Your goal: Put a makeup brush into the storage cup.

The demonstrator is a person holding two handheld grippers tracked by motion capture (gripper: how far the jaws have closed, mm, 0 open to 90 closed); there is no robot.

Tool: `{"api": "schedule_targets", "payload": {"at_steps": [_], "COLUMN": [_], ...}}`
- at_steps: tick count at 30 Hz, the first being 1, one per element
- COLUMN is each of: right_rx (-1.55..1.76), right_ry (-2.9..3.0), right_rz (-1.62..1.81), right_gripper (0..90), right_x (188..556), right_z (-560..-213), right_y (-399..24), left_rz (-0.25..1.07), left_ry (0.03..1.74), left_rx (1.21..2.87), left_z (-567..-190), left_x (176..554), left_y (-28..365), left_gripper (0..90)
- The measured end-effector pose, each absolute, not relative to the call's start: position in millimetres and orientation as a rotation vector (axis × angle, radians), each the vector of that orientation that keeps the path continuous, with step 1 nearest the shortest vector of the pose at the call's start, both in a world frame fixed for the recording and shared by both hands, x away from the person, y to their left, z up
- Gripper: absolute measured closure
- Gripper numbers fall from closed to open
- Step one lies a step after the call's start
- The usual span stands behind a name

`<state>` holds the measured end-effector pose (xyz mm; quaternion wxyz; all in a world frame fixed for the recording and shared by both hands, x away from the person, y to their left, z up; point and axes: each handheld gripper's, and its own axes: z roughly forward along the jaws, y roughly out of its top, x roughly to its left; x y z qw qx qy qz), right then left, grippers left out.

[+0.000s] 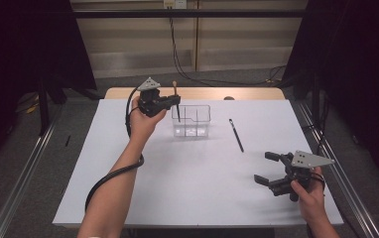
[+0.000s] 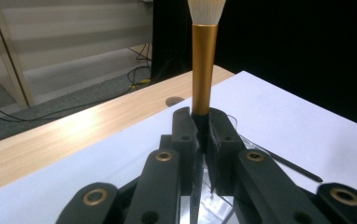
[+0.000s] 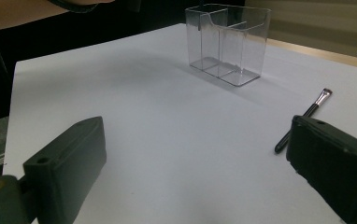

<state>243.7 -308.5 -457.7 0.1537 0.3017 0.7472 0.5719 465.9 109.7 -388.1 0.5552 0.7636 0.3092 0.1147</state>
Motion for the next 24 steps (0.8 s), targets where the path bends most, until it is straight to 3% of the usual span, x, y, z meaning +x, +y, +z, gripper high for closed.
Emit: {"api": "schedule_targets", "payload": {"at_steps": [5, 8, 18, 24], "right_rx": [0.864, 0.864, 0.86, 0.856], "right_ry": [2.143, 2.142, 2.147, 2.152], "right_rz": [1.636, 1.635, 1.632, 1.629], "right_gripper": [4.5, 4.5, 4.5, 4.5], "right_x": [243, 243, 244, 244], "right_z": [-458, -457, -458, -458], "right_y": [-308, -308, -308, -306], "left_rz": [0.267, 0.255, 0.253, 0.269], "left_ry": [0.738, 0.734, 0.755, 0.74], "left_rx": [1.809, 1.783, 1.751, 1.737], "left_z": [-389, -389, -391, -395], "left_x": [465, 465, 456, 449], "left_y": [110, 113, 129, 139], "left_gripper": [82.3, 75.5, 41.3, 26.9]}}
